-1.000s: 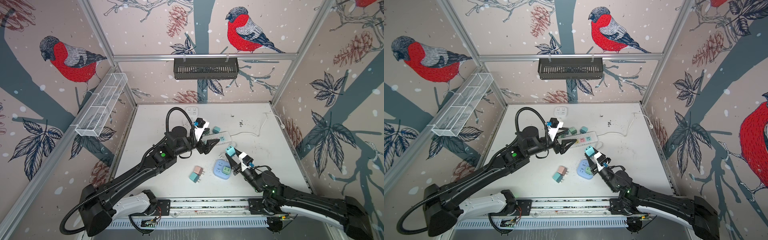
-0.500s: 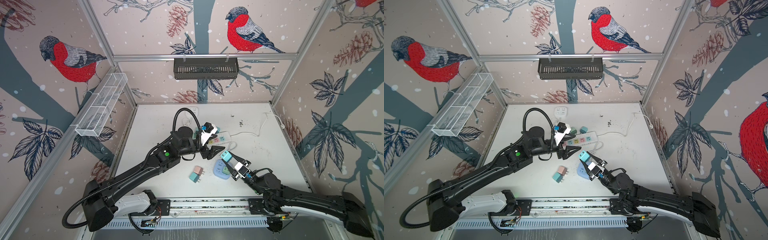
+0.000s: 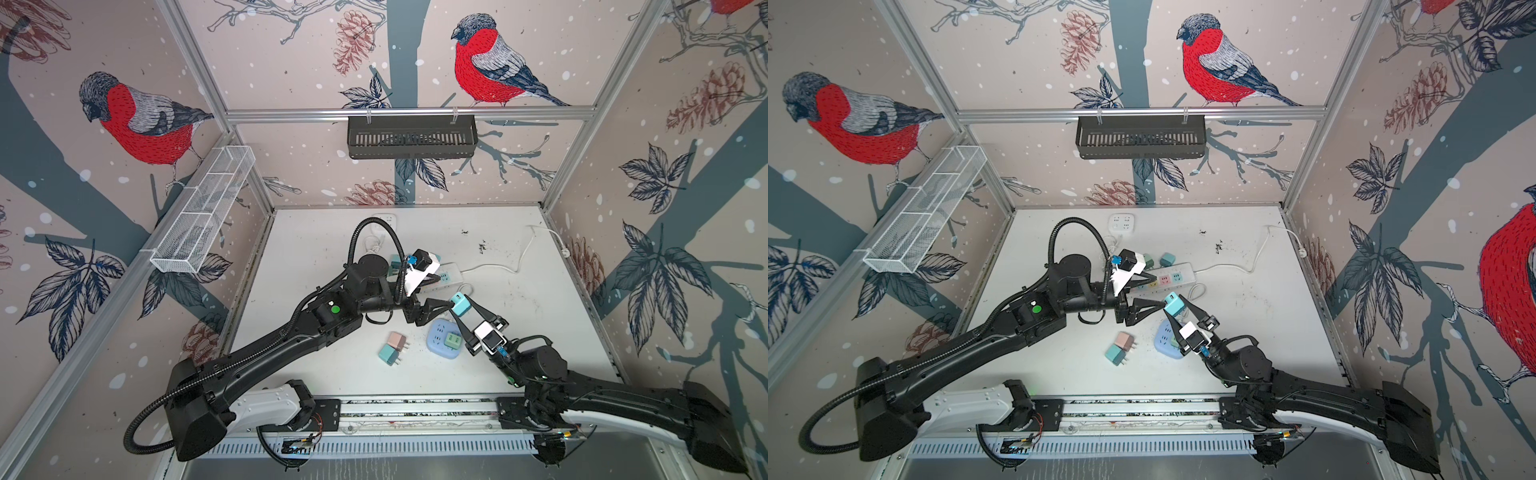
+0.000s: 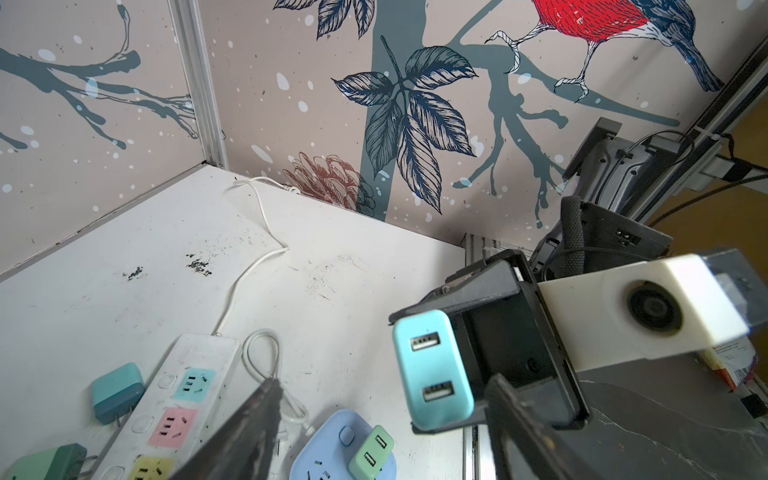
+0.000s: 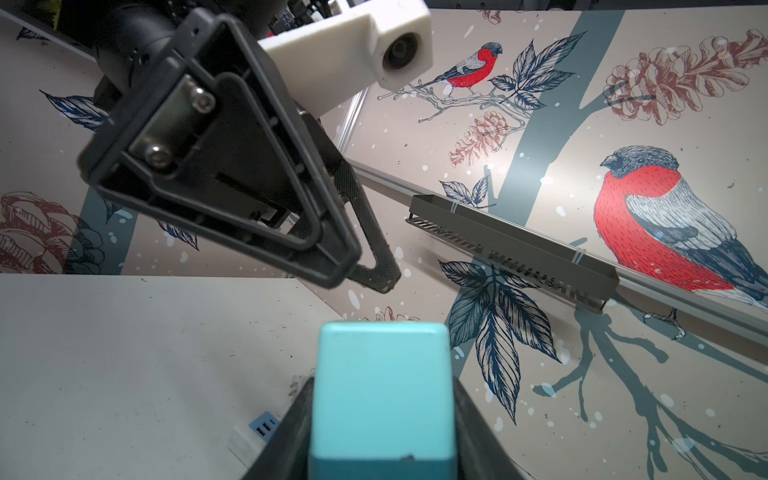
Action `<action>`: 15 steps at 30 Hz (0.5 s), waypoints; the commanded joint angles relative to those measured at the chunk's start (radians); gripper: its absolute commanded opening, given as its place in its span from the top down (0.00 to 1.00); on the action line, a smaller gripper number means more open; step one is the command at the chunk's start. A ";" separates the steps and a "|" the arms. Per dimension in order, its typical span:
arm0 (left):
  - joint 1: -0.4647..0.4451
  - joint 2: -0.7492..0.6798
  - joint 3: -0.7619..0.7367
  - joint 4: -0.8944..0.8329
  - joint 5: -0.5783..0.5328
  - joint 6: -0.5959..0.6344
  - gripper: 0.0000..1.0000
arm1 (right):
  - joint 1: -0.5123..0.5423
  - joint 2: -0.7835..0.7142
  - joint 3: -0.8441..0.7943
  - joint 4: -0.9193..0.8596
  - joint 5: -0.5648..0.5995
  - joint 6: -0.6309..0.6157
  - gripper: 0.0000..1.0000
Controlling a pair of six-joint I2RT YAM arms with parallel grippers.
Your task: Insert the plug
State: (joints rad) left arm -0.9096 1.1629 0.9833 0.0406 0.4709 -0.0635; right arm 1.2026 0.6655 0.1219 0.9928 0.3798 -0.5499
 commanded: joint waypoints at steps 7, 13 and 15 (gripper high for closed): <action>-0.027 0.028 0.031 -0.013 0.000 0.031 0.23 | 0.000 0.068 0.047 0.081 -0.031 -0.020 0.97; -0.061 0.055 0.064 -0.037 -0.038 0.046 0.29 | 0.003 0.106 0.073 0.076 -0.015 -0.034 0.97; -0.069 0.062 0.063 -0.027 -0.037 0.053 0.31 | 0.005 0.109 0.078 0.077 -0.007 -0.035 0.97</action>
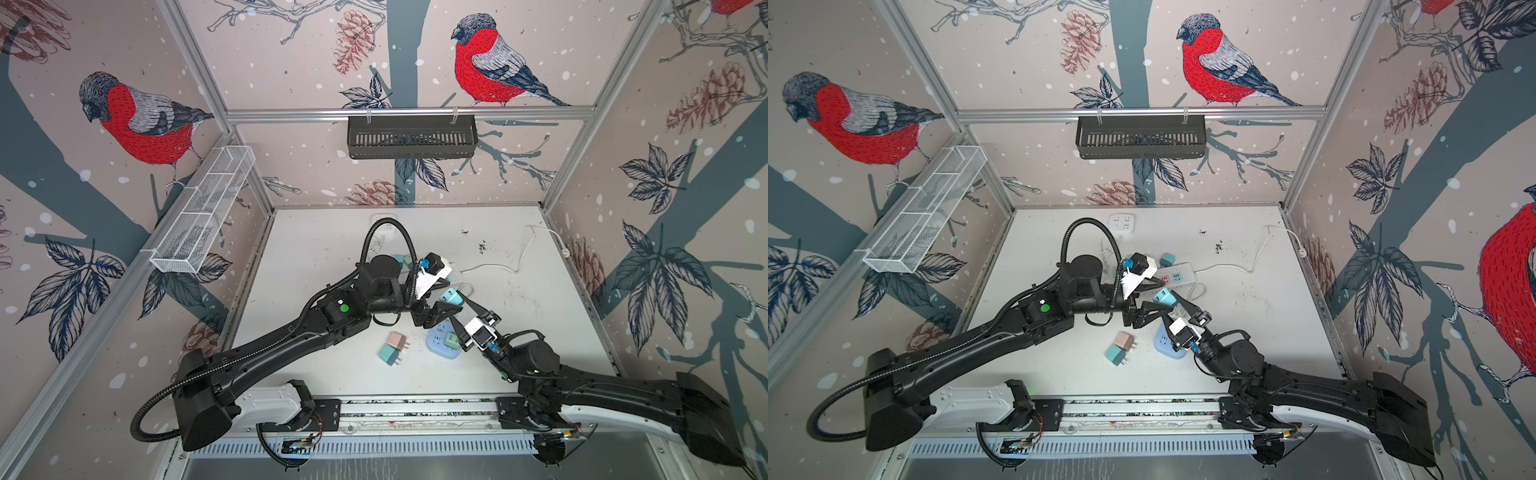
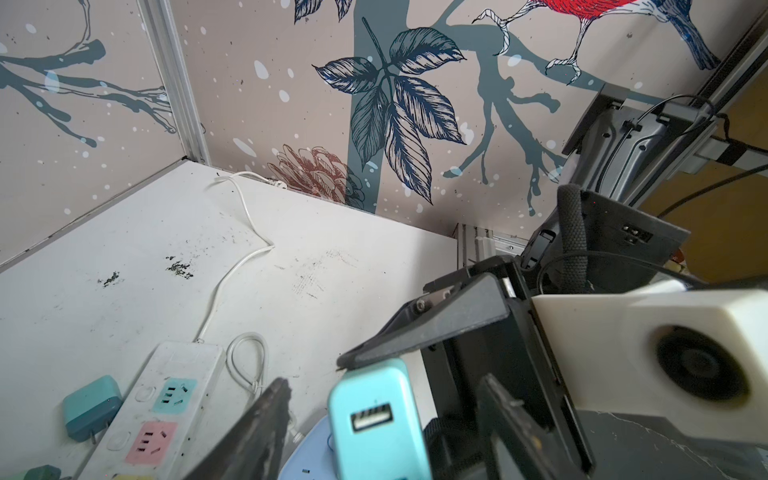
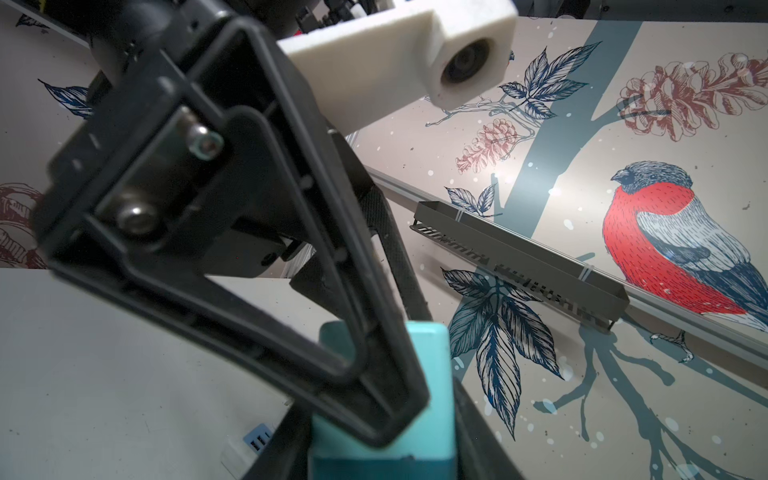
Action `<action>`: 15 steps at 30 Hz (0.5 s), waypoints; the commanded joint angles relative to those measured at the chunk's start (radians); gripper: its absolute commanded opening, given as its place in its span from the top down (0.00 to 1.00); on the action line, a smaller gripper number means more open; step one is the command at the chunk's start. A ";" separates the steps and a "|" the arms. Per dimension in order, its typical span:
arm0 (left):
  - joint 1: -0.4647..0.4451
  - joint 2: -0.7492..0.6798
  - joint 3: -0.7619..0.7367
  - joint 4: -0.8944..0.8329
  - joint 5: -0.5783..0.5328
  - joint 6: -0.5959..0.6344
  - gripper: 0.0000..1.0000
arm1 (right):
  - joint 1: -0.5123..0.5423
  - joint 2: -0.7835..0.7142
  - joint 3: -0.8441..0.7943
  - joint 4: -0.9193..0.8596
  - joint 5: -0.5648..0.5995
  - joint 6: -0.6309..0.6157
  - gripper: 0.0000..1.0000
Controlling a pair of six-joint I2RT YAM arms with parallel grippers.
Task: Insert the plug
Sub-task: 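Carry the teal adapter to the socket with left gripper while right gripper withdraws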
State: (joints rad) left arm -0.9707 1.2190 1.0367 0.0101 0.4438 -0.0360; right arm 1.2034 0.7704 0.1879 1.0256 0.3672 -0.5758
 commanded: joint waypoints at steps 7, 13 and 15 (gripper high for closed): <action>-0.020 0.051 0.051 -0.045 -0.050 0.038 0.56 | 0.001 0.011 0.001 0.081 -0.005 -0.014 0.97; -0.022 0.051 0.052 -0.041 -0.083 0.051 1.00 | 0.001 0.004 0.000 0.071 0.026 -0.007 0.66; -0.022 0.041 0.043 -0.038 -0.128 0.050 1.00 | 0.001 -0.013 -0.012 0.065 0.015 0.005 0.00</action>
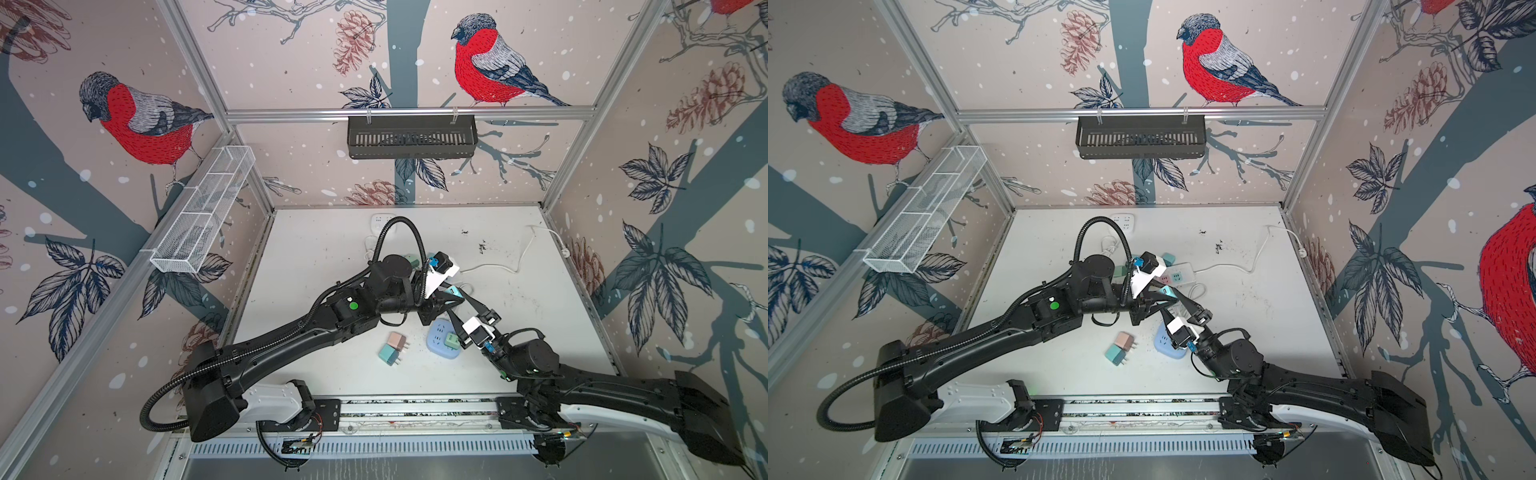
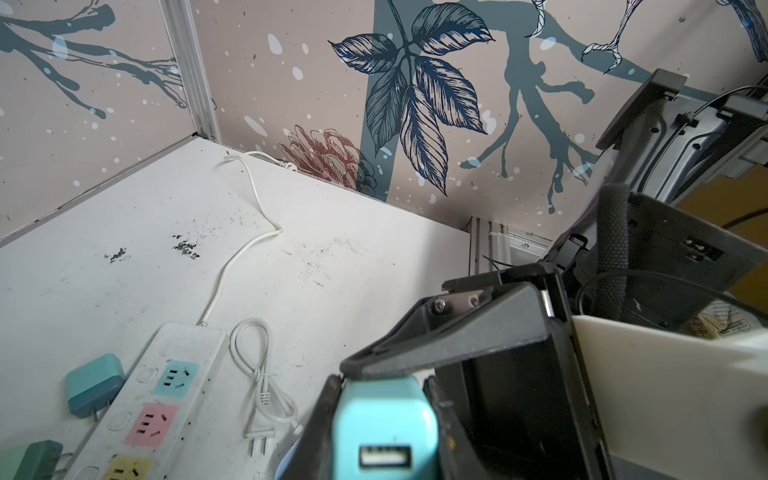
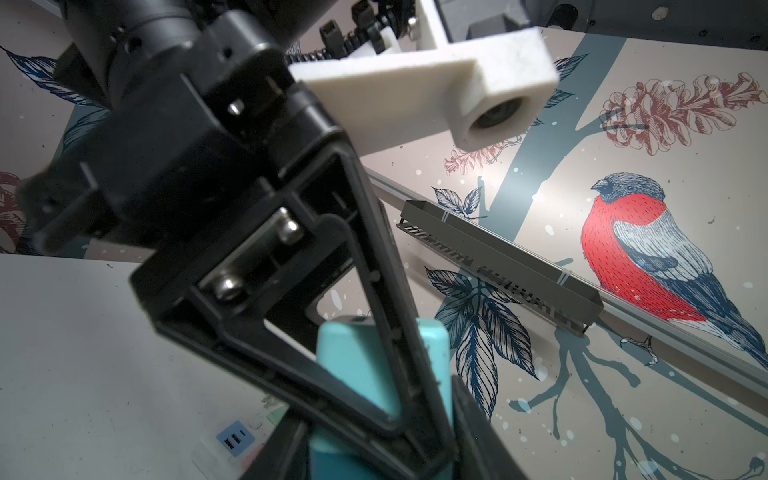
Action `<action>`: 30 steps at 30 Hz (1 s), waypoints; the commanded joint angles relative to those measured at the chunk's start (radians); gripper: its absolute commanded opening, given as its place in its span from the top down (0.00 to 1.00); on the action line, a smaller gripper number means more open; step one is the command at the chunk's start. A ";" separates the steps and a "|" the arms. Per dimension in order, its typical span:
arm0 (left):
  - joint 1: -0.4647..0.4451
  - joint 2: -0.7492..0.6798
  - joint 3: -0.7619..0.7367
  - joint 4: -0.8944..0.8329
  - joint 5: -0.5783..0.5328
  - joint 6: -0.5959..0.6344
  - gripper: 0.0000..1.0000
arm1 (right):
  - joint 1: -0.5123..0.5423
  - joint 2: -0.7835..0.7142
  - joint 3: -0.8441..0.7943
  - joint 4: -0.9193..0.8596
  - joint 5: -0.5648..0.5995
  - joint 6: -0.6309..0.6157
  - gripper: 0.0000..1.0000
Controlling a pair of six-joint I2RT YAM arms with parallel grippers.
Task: Insert the plug
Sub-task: 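Carry the teal adapter to the socket with left gripper while right gripper withdraws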
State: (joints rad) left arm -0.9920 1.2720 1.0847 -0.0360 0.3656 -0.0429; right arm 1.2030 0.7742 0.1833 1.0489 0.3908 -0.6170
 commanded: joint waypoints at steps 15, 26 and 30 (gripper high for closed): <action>0.186 -0.158 -0.186 0.172 -0.294 -0.021 1.00 | -0.025 -0.503 -0.149 -0.351 0.168 0.382 0.00; 0.194 -0.218 -0.303 0.158 -0.324 0.298 1.00 | -0.338 -0.729 -0.228 -0.526 0.167 0.675 0.00; 0.176 -0.200 -0.339 0.095 -0.230 0.514 1.00 | -0.478 -0.655 -0.246 -0.502 0.062 0.758 0.00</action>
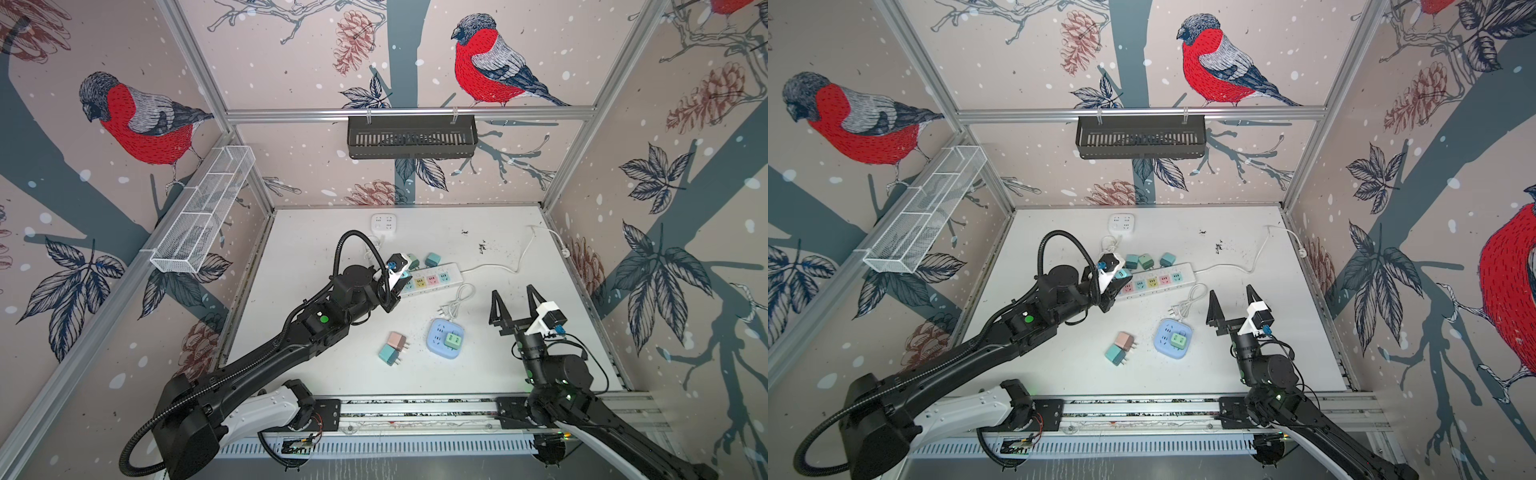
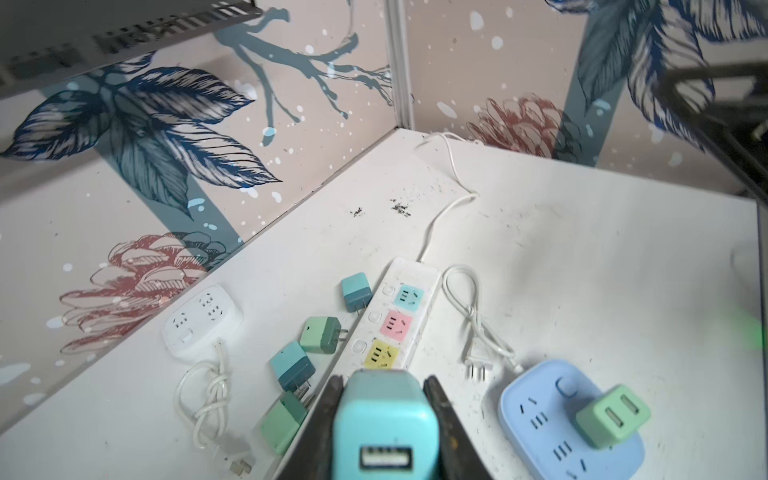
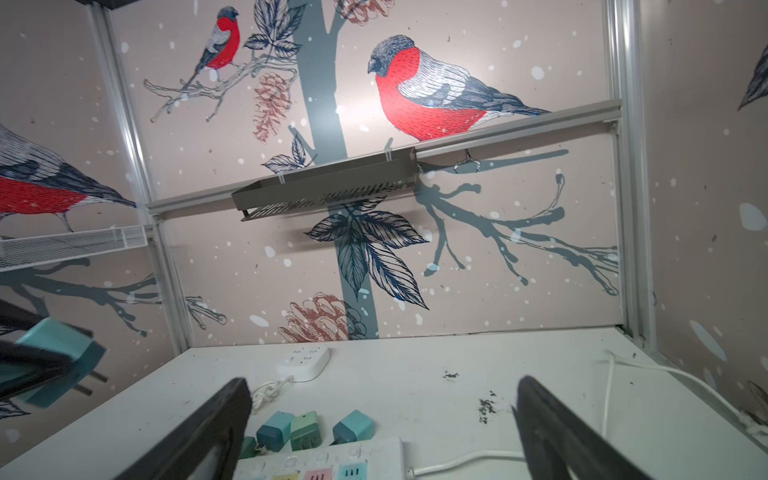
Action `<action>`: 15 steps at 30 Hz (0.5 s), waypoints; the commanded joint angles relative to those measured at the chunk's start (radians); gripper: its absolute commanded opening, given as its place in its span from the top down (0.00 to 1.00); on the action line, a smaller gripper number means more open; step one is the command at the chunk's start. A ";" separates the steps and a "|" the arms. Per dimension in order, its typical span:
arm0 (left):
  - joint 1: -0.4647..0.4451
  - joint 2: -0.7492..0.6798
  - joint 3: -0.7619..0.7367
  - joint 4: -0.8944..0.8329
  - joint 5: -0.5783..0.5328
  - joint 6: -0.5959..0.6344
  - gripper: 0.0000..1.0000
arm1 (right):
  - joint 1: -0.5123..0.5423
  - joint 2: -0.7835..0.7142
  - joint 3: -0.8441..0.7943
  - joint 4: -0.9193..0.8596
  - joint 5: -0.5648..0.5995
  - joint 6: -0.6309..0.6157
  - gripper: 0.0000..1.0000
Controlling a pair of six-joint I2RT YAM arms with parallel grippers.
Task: Insert the plug
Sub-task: 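Carry the teal adapter to the socket with left gripper while right gripper withdraws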
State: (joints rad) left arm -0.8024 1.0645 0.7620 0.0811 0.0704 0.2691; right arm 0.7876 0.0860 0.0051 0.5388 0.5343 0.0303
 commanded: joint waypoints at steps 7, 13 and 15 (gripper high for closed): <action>-0.040 0.107 -0.041 -0.042 0.272 0.418 1.00 | -0.234 0.111 -0.085 0.010 -0.095 0.243 0.00; -0.098 0.226 -0.021 -0.123 0.330 0.656 1.00 | -0.293 0.049 -0.102 -0.025 -0.120 0.287 0.00; -0.099 0.263 0.007 -0.155 0.337 0.677 1.00 | -0.301 0.036 -0.110 -0.026 -0.136 0.293 0.00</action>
State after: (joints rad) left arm -0.8982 1.2980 0.7376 -0.0399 0.3428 0.8158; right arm 0.4946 0.1352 0.0051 0.5137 0.4267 0.2909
